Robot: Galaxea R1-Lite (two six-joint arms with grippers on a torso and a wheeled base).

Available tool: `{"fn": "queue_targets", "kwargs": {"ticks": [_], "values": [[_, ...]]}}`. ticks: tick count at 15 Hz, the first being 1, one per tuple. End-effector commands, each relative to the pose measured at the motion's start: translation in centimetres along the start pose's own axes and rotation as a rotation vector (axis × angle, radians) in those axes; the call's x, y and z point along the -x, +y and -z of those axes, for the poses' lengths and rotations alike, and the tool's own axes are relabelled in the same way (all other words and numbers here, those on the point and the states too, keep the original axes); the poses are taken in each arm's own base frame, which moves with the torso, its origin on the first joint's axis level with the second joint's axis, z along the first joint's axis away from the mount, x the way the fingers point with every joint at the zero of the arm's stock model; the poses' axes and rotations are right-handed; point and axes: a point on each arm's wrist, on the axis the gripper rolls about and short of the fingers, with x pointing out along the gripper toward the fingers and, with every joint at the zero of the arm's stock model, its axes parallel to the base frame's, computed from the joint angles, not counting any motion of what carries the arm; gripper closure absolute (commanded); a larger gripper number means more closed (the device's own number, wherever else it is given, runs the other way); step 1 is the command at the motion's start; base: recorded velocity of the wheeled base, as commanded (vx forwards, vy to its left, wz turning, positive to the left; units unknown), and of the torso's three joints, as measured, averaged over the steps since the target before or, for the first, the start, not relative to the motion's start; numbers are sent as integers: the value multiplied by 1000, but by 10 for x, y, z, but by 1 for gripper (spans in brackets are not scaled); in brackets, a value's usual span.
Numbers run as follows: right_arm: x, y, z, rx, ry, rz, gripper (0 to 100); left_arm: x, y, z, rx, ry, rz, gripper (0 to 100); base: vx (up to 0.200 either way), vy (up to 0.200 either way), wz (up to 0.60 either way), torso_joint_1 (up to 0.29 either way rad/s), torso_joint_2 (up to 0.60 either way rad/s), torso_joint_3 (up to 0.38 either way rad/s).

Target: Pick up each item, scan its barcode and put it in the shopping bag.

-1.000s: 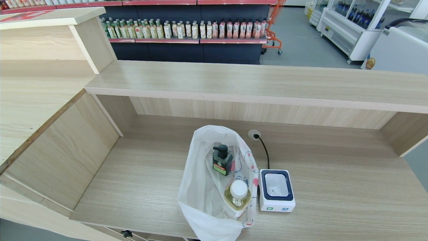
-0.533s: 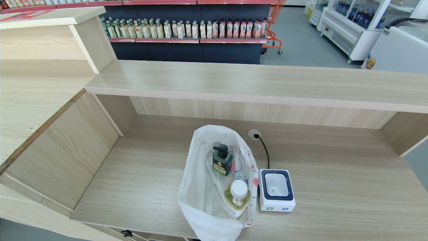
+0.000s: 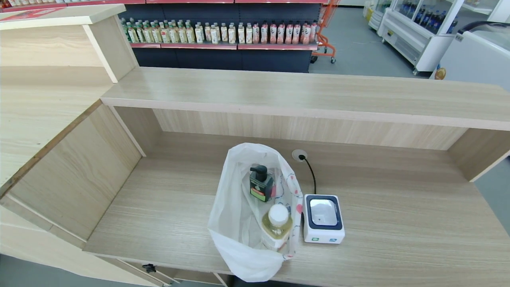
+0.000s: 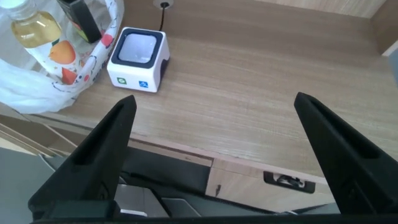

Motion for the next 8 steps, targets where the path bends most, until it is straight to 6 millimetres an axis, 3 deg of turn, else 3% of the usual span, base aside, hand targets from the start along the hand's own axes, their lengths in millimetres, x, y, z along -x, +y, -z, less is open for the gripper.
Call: {"fn": "queue_targets", "kwargs": {"ticks": [1, 5, 8], "values": [[0, 0, 0, 0, 3, -2, 0, 0, 0, 0, 1, -1, 0, 0, 0, 0, 0, 0, 0, 0], [0, 0, 0, 0, 3, -2, 0, 0, 0, 0, 1, -1, 0, 0, 0, 0, 0, 0, 0, 0], [0, 0, 0, 0, 3, -2, 0, 0, 0, 0, -1, 1, 0, 0, 200, -200, 0, 1, -1, 1]]}}
